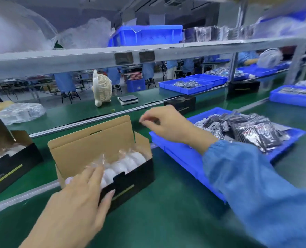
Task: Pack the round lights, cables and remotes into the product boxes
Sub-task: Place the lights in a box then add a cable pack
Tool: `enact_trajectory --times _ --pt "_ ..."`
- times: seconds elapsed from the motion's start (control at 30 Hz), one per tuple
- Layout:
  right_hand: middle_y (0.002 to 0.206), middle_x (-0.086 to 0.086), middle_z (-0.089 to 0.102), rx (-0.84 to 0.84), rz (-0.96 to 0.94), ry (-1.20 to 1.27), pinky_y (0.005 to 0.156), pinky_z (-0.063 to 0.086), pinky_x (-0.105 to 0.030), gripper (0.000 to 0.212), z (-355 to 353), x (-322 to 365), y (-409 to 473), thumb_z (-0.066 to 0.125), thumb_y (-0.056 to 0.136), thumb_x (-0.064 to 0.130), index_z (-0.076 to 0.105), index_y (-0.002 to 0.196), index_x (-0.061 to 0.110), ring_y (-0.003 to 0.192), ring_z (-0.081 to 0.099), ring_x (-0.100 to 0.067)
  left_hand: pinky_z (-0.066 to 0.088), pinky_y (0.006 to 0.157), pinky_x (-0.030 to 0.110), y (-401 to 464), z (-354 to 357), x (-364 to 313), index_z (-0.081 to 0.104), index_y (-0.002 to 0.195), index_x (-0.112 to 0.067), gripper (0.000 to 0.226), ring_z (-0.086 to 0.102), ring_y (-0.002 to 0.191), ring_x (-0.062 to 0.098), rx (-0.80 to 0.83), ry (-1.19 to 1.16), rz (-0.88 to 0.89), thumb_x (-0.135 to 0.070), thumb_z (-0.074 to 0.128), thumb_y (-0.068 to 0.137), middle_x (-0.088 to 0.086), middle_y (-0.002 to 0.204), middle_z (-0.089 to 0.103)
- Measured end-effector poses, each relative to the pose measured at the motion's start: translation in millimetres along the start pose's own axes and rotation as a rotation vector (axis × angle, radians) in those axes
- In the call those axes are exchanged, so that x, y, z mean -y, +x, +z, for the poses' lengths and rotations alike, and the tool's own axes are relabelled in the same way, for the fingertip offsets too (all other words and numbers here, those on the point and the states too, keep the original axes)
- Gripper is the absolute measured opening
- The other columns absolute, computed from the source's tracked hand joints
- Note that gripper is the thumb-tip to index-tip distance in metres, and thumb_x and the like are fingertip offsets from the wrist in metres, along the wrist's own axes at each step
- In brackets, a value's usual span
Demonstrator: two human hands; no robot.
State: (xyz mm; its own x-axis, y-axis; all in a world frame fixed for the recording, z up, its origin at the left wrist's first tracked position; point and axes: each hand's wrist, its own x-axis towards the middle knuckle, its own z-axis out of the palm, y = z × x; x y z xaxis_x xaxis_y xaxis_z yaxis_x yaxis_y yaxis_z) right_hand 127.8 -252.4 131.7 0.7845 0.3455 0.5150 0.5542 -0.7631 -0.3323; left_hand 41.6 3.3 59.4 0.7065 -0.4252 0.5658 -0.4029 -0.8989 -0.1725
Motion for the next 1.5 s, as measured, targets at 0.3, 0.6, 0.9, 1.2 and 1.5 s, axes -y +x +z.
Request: enact_trajectory --times 0.3,0.6,0.9,1.2,1.5 --pt "0.113 0.012 0.065 0.599 0.669 -0.335 0.091 0.052 -0.034 0.068 -91 -133 -98 0.085 0.065 0.050 0.057 0.126 0.037 0.096 0.062 -0.012 0.053 0.045 0.057 3 43 -18 0.071 0.091 0.016 0.085 0.064 0.074 0.058 0.179 0.101 -0.091 -0.011 0.100 0.016 0.040 0.082 0.060" --pt "0.073 0.011 0.057 0.542 0.471 -0.280 0.061 0.040 -0.020 0.024 -98 -131 -95 0.080 0.074 0.046 0.067 0.094 0.039 0.065 0.052 -0.003 0.054 0.044 0.053 -7 36 -13 0.044 0.108 -0.002 0.104 0.062 0.070 0.054 0.214 -0.032 -0.117 -0.014 0.101 0.022 0.035 0.082 0.061" --pt "0.084 0.005 0.072 0.592 0.517 -0.194 0.067 0.050 -0.017 0.012 -77 -117 -96 0.067 0.089 0.040 0.064 0.090 0.028 0.070 0.067 -0.009 0.057 0.052 0.056 -25 28 -7 0.056 0.111 0.001 0.072 0.065 0.077 0.055 0.135 -0.059 -0.026 -0.047 0.003 0.103 0.035 0.087 0.064" --pt "0.089 0.007 0.072 0.232 0.433 -0.228 0.071 0.041 -0.014 0.021 -75 -115 -79 0.079 0.079 0.030 0.071 0.098 0.035 0.079 0.062 0.001 0.057 0.051 0.050 -29 37 -4 0.075 0.098 0.007 0.081 0.066 0.079 0.052 0.123 0.043 0.020 -0.043 0.011 0.104 0.034 0.091 0.066" --pt "0.118 0.007 0.054 0.666 0.443 -0.395 0.092 0.045 -0.027 0.056 -45 -99 -81 0.082 0.070 0.045 0.060 0.121 0.039 0.106 0.054 -0.012 0.056 0.054 0.050 -28 37 -5 0.075 0.098 0.005 0.056 0.067 0.084 0.049 0.132 0.136 -0.007 -0.031 0.039 0.076 0.032 0.093 0.065"
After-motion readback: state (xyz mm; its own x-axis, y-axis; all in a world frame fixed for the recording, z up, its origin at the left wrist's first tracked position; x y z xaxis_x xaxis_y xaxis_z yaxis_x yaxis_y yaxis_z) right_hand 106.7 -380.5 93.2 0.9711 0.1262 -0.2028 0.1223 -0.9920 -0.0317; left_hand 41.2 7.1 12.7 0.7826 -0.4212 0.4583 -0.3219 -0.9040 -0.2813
